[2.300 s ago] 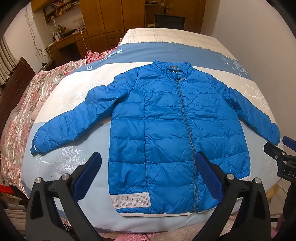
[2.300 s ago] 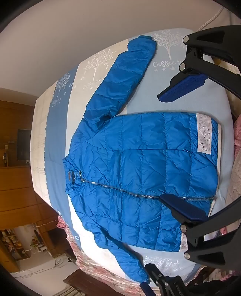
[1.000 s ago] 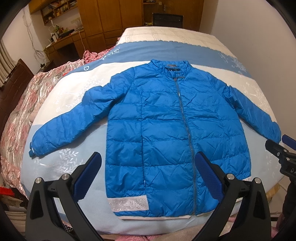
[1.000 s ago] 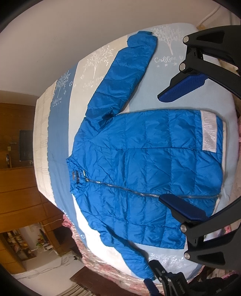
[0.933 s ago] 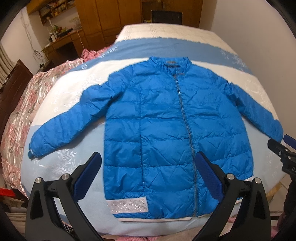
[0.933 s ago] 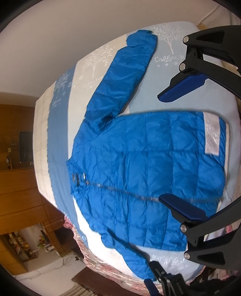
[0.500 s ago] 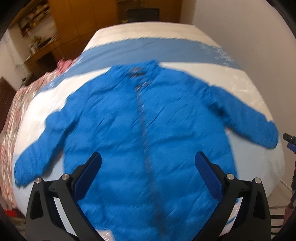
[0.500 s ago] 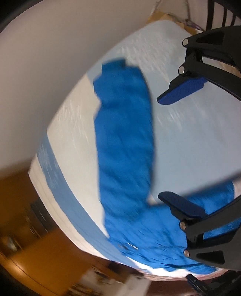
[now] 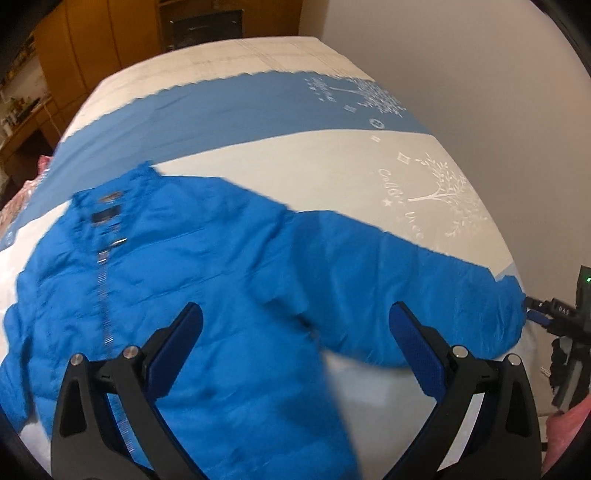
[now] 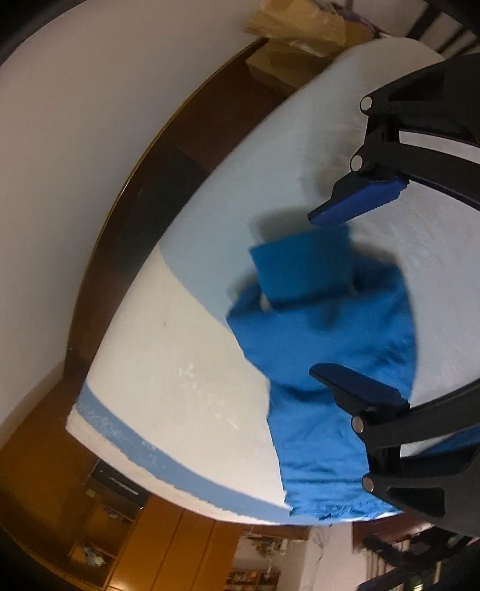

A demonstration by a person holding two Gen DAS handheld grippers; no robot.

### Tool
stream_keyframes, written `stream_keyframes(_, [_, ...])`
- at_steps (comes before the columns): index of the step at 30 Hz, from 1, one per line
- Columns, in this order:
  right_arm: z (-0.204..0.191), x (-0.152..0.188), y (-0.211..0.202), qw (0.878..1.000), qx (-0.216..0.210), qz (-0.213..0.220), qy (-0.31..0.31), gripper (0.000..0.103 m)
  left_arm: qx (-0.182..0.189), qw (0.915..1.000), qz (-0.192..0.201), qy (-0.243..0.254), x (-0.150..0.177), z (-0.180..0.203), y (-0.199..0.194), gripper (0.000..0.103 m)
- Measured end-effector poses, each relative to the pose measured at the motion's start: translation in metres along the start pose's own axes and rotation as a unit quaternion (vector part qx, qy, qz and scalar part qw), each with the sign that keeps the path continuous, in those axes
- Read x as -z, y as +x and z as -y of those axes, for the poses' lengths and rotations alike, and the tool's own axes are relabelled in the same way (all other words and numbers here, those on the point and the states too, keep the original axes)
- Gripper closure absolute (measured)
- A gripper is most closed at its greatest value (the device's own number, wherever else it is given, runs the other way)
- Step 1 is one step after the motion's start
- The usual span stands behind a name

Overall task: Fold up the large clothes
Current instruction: 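Grasp one sleeve cuff with the right gripper and fold it across the jacket body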

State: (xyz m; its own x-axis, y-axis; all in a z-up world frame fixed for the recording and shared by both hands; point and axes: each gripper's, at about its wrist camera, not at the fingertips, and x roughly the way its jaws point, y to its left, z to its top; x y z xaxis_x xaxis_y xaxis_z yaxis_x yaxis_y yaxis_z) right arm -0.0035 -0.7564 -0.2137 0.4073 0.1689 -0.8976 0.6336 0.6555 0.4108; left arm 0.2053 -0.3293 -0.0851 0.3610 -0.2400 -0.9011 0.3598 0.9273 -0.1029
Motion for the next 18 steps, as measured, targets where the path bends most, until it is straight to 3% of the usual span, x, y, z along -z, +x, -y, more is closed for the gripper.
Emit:
stream_keyframes(4, [0.010, -0.010, 0.012, 1.000, -0.022, -0.012, 0.003, 0.026, 0.023, 0.9994, -0.023, -0.007, -0.010, 0.013, 0.034, 0.004])
stream_keyframes(6, [0.008, -0.012, 0.016, 0.999, -0.029, -0.014, -0.011, 0.031, 0.023, 0.9992, -0.033, -0.006, -0.013, 0.020, 0.050, 0.004])
stream_keyframes(8, [0.008, -0.014, 0.020, 0.998, -0.053, -0.023, -0.013, 0.049, 0.025, 0.9988, -0.042, -0.006, -0.015, 0.022, 0.062, 0.004])
stream_keyframes(9, [0.008, -0.016, 0.022, 0.998, -0.058, -0.025, -0.013, 0.052, 0.026, 0.9986, -0.045, -0.006, -0.015, 0.023, 0.067, 0.004])
stream_keyframes(11, [0.007, -0.016, 0.023, 0.995, -0.092, -0.033, -0.002, 0.073, 0.022, 0.9983, -0.053, -0.007, -0.017, 0.023, 0.078, 0.004])
stream_keyframes(14, [-0.003, -0.016, 0.010, 0.992, -0.121, -0.020, -0.003, 0.078, 0.027, 0.9979, -0.056, -0.015, -0.018, 0.015, 0.082, 0.004])
stream_keyframes(18, [-0.041, -0.013, -0.026, 0.984, -0.175, 0.007, -0.027, 0.079, 0.029, 0.9989, -0.033, -0.017, -0.019, 0.002, 0.060, 0.004])
